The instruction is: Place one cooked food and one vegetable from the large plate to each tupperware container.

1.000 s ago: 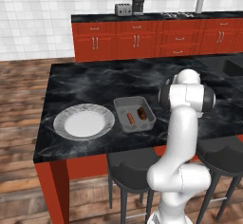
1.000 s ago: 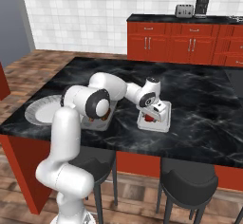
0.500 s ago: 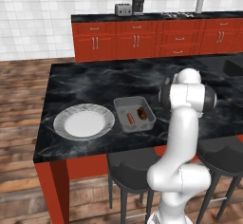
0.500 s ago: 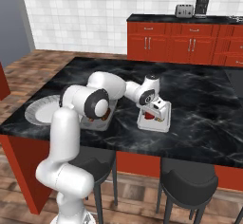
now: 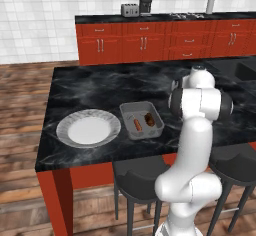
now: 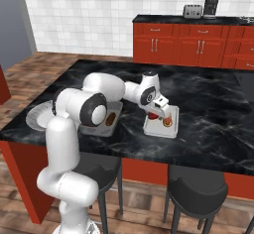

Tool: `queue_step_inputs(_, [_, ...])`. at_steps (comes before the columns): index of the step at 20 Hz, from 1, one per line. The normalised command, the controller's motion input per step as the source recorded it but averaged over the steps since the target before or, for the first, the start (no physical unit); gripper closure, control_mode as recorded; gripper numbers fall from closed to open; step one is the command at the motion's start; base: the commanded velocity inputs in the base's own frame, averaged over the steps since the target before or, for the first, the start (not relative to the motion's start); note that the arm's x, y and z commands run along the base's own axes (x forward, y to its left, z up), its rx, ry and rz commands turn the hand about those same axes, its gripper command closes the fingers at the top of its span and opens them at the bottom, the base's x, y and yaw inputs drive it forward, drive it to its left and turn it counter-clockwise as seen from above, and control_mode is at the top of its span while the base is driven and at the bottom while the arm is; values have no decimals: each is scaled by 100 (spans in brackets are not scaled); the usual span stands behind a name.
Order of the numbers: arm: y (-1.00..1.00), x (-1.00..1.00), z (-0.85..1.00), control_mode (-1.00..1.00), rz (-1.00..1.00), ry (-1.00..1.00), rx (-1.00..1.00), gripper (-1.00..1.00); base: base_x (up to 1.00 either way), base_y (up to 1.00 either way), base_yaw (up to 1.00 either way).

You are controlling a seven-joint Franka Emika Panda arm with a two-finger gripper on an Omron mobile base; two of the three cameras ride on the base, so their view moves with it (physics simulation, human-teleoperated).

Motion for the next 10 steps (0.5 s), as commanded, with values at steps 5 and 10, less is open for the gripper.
queue_step_inputs(5, [-18,0,-8,-100,-9,0,3,-100,0,0,0])
queue_step_inputs(10, [0,-8,-3,-100,0,-2,13,-100,0,0,0])
